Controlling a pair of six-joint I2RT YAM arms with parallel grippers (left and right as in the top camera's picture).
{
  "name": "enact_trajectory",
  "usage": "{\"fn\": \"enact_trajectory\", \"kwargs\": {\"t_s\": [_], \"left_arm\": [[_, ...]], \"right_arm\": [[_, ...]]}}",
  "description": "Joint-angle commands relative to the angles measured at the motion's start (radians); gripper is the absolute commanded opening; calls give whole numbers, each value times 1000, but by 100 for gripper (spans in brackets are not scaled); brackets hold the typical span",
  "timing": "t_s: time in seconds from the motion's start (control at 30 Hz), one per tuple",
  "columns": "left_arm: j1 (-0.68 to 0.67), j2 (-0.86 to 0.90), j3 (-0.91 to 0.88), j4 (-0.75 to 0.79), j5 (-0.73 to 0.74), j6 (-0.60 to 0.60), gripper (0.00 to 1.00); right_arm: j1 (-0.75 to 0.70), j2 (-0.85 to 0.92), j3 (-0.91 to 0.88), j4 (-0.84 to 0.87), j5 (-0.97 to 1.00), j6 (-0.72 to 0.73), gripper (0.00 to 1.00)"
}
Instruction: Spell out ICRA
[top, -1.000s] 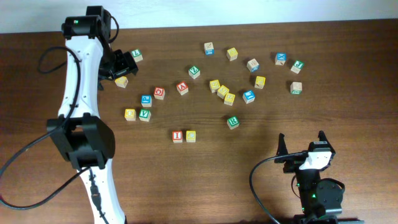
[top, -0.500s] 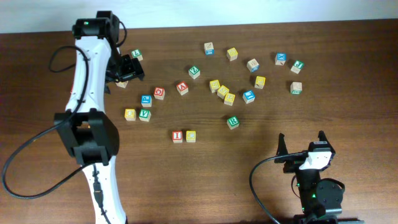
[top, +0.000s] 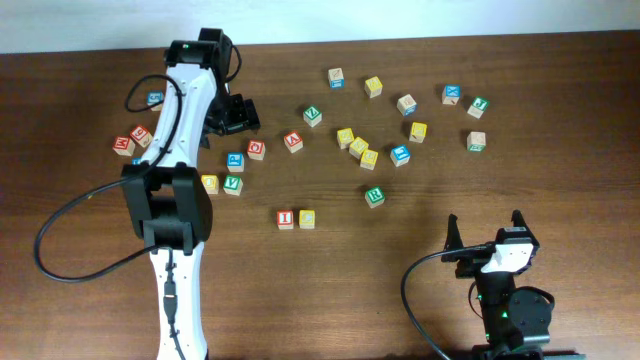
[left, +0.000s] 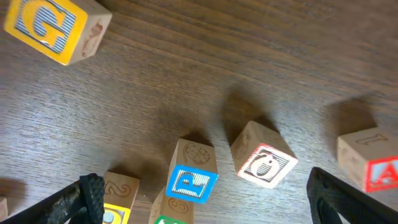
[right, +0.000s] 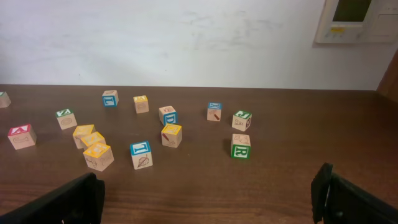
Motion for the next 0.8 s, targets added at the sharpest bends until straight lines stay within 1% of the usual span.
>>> {"fn": "enact_trajectory", "kwargs": {"t_s": [0.0, 0.07, 0.1, 0.17, 0.23, 0.3, 0.37, 0.4, 0.5, 0.53, 0.63, 0.67, 0.7, 0.77], "left_arm": [[32, -1, 204, -112, 8, 12, 95], [56, -1, 356, -222, 7, 12, 95], [66, -10, 415, -243, 42, 69, 95], [67, -55, 416, -243, 56, 89, 96], [67, -63, 416, -243, 63, 111, 95], [67, -74, 415, -243, 100, 168, 94], [67, -113, 401, -243, 113, 171, 93], [67, -146, 371, -243, 113, 171, 95], [67, -315, 78, -243, 101, 170, 99], [67, -346, -6, -243, 91, 169, 99], [67, -362, -132, -241, 47, 160, 100], [67, -362, -158, -235, 39, 141, 100], [67, -362, -172, -231, -11, 87, 100], [77, -362, -174, -201, -158, -45, 99]], "right_arm": [[-7, -8, -5, -6, 12, 4, 98], [-7, -8, -5, -6, 12, 3, 98], [-7, -8, -5, -6, 12, 3, 98], [-7, -8, -5, -6, 12, 4, 98], [-7, -8, -5, -6, 12, 4, 98], [-7, -8, -5, -6, 12, 4, 98], [-7, -8, -5, -6, 12, 4, 98], [-7, -8, -5, -6, 12, 4, 98], [-7, -8, -5, -6, 12, 3, 98], [-7, -8, -5, -6, 12, 4, 99], [-7, -8, -5, -6, 12, 4, 98], [-7, -8, -5, -6, 12, 4, 98], [-7, -8, -5, -6, 12, 3, 98], [-7, -8, -5, -6, 12, 4, 98]]}}
